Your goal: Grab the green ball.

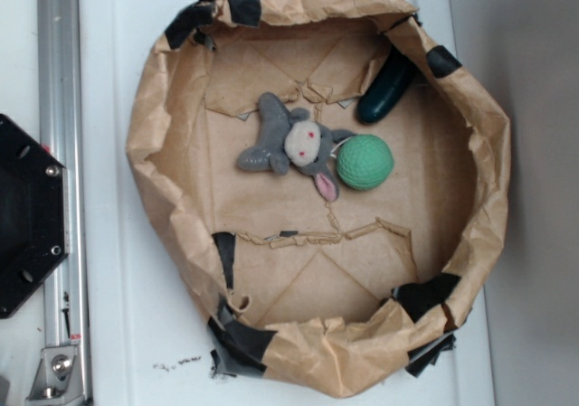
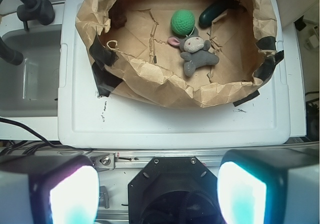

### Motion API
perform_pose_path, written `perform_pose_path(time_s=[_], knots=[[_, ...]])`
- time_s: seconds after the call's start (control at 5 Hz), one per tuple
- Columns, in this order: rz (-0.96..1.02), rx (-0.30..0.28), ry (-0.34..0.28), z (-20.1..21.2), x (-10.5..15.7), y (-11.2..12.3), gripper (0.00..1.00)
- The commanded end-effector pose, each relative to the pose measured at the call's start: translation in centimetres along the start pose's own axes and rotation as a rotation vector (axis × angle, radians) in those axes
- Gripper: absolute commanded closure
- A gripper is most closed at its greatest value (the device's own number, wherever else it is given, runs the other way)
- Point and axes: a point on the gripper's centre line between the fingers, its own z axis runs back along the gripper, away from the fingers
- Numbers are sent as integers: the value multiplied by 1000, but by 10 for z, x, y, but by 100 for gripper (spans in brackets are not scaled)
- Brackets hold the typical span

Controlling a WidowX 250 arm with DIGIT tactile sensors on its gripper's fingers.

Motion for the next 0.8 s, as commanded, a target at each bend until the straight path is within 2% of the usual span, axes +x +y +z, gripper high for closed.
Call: perform_pose_path(time_s=[0.0, 0.2, 0.4, 0.6], knots=[[0, 0, 0, 0, 0, 0, 0], [-218, 120, -50, -29, 48, 21, 0], [-183, 151, -81, -48, 85, 23, 0], [-227, 5, -297, -90, 121, 27, 0]])
